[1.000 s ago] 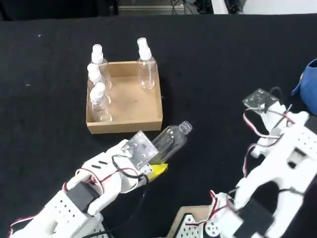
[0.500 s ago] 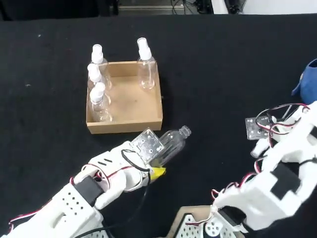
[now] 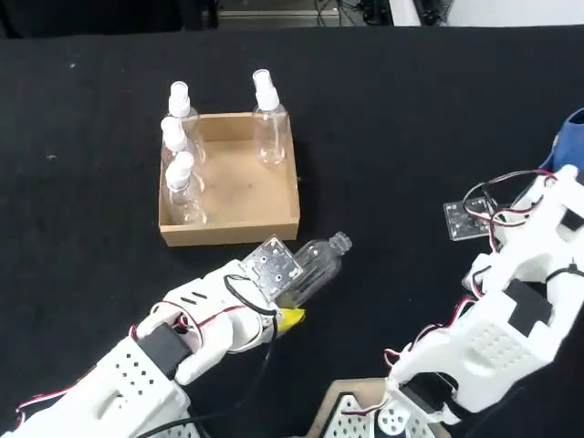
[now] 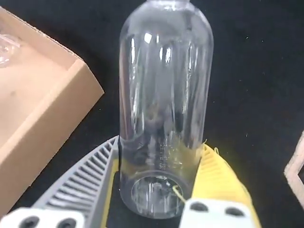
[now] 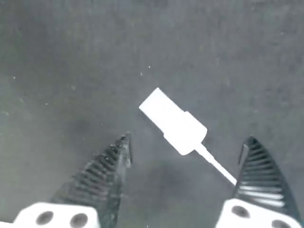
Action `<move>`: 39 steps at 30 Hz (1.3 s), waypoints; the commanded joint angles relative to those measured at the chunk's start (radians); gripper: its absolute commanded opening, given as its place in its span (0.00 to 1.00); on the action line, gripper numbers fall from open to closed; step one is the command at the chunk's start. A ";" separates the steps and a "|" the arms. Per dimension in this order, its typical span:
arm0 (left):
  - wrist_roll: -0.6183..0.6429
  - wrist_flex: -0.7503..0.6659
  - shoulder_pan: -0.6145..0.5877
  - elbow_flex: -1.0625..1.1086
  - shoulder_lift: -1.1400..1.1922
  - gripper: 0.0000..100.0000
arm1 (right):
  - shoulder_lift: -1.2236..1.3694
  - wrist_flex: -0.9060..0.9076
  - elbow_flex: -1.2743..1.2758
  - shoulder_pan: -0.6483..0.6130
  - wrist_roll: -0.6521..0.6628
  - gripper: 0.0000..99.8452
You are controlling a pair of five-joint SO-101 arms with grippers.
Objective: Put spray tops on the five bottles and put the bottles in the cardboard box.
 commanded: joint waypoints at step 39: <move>0.002 -0.018 0.005 -0.070 0.005 0.03 | -0.200 -0.387 0.338 0.015 -1.511 0.01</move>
